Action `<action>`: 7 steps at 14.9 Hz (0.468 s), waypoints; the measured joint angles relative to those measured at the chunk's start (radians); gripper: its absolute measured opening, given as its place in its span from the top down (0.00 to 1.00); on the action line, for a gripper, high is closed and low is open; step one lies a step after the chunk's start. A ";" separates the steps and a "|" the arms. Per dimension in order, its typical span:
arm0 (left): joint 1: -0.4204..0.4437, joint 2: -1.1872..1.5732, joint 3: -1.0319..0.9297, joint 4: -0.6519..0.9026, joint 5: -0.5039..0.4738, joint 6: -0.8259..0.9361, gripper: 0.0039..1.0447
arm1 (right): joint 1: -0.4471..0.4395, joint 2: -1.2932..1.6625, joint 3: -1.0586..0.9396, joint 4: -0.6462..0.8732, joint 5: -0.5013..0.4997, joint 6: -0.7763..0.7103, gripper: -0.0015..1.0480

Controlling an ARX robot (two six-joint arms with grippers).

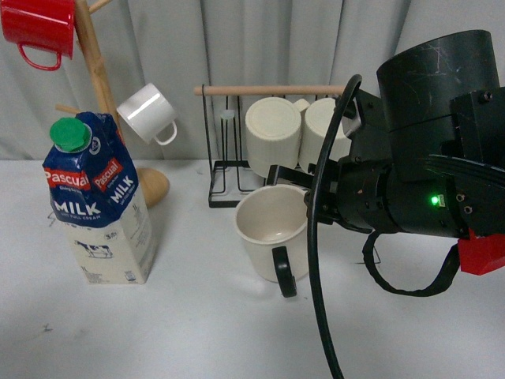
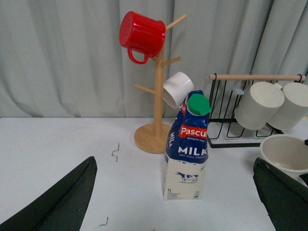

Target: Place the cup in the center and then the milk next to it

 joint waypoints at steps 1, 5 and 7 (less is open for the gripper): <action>0.000 0.000 0.000 0.000 0.000 0.000 0.06 | -0.007 0.002 0.000 -0.005 -0.010 -0.010 0.97; 0.000 0.000 0.000 0.000 0.000 0.000 0.06 | -0.062 0.013 -0.003 0.004 -0.032 -0.053 0.97; 0.000 0.000 0.000 0.000 0.000 0.000 0.06 | -0.096 0.018 -0.007 -0.015 -0.048 -0.073 0.97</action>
